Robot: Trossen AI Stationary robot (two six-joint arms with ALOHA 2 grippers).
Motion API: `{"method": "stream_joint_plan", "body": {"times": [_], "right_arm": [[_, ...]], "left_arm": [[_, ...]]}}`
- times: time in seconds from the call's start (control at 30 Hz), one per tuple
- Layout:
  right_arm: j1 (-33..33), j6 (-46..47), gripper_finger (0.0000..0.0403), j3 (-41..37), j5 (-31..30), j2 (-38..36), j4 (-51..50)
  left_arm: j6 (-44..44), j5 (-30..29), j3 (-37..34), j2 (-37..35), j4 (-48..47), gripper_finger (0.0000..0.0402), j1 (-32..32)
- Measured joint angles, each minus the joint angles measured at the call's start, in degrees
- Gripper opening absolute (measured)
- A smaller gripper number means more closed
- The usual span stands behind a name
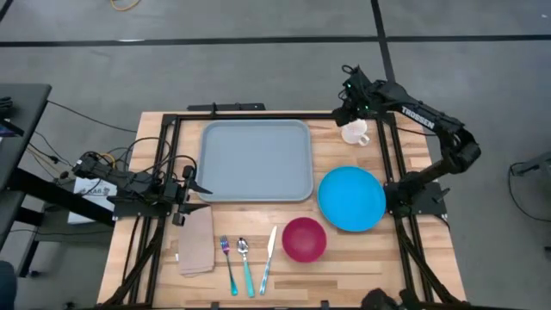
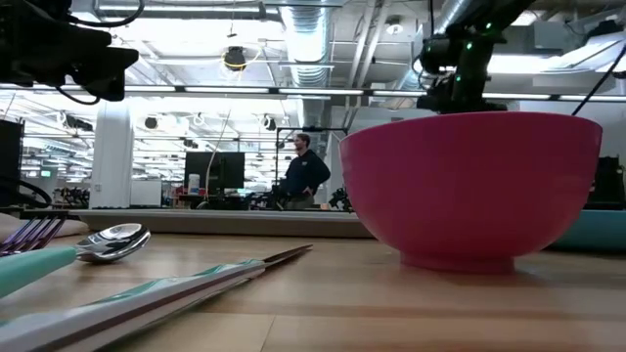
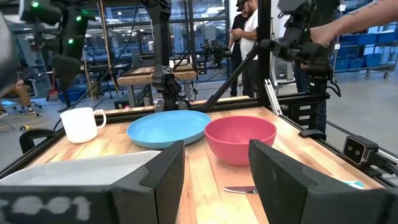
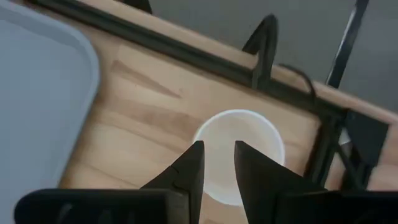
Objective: Set up tray
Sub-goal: Put the white cup on the top right of the gray serving tray
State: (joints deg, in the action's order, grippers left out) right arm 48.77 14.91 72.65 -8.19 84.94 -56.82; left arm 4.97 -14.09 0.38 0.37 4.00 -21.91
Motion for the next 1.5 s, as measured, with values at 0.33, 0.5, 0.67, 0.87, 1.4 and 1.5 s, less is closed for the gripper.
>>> {"method": "stream_joint_plan", "body": {"times": [0.33,0.5,0.67,0.87,1.4,1.5], "right_arm": [[0.2,-1.7,0.0082,0.1,3.8,7.2,-3.2],[-0.3,-1.9,0.0082,0.1,4.1,8.2,-3.4],[-0.4,-1.9,0.0082,0.1,4.0,8.2,-3.4],[-0.3,-1.9,0.0082,0.1,4.1,8.2,-3.6],[-0.3,-1.4,0.0082,0.1,5.2,8.2,-6.4],[-0.3,-1.4,0.0082,0.1,5.2,8.5,-6.5]], "left_arm": [[0.1,0.0,0.0,0.0,0.0,0.0169,0.0],[0.2,0.0,0.0,0.0,0.0,0.0169,0.0],[0.1,0.0,0.0,0.0,0.0,0.0169,0.0],[0.0,0.0,0.0,0.0,0.0,0.0169,0.0],[0.1,0.0,0.0,0.0,0.0,0.0169,0.0],[0.0,0.0,0.0,0.0,0.0,0.0169,0.0]]}}
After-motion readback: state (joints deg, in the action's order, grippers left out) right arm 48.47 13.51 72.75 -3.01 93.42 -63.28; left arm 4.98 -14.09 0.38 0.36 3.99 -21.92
